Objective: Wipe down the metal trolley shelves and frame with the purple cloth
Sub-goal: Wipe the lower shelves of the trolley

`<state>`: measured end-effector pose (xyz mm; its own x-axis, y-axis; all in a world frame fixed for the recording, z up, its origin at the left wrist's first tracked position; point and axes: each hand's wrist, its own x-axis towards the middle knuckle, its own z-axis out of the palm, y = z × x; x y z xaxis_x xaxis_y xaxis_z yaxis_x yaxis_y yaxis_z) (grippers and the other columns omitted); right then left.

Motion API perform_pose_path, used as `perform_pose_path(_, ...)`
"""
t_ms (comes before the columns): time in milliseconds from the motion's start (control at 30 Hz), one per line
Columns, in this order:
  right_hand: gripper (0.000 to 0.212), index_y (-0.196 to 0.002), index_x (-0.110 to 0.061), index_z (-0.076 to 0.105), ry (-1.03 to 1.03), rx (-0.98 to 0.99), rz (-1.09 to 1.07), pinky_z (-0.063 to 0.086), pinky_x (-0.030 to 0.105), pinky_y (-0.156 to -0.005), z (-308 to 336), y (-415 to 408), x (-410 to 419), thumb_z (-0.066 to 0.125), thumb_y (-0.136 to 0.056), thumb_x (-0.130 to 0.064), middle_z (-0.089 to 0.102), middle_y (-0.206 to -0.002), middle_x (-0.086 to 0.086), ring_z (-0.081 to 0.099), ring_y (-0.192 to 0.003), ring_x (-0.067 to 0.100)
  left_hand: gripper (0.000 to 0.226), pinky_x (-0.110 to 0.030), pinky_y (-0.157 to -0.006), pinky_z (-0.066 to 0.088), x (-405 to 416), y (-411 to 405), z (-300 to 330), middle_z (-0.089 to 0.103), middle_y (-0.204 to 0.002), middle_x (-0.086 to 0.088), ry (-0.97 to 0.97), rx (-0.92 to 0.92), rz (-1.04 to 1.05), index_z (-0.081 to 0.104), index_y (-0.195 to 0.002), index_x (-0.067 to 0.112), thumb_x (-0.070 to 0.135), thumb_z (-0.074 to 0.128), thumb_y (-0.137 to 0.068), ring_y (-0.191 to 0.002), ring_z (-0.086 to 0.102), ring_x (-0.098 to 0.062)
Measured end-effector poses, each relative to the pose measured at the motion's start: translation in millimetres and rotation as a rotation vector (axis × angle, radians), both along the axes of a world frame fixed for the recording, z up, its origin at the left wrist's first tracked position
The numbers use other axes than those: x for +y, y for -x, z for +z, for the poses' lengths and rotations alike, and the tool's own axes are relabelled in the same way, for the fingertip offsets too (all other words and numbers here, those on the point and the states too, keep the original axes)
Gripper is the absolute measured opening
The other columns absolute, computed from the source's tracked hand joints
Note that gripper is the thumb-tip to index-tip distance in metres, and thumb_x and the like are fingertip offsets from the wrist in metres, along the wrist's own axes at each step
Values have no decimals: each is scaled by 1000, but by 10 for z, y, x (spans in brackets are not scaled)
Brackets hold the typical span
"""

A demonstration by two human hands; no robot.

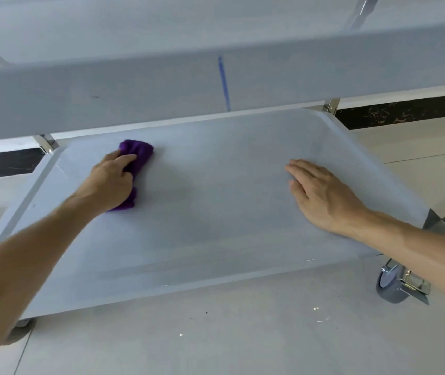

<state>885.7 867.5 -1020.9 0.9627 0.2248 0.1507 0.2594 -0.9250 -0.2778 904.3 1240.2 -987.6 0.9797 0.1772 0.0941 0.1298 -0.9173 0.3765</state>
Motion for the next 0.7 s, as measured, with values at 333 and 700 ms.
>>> perform_pose_path(333, 32, -122, 4, 53, 9, -8, -109, 29, 39, -111, 40, -217, 206, 41, -99, -16, 51, -136, 16, 43, -130, 29, 43, -23, -116, 16, -1192, 243, -156, 34, -157, -1, 33, -188, -421, 58, -135, 18, 11, 50, -93, -143, 29, -26)
perform_pose_path(700, 47, -142, 0, 44, 112, -111, -96, 22, 45, -119, -101, -219, 242, 37, -101, -22, 40, -152, 17, 34, -143, 30, 50, -30, -118, 13, -1793, -603, -129, 25, -160, -2, -80, -135, -605, 50, -142, 19, 6, 41, -95, -147, 18, -26)
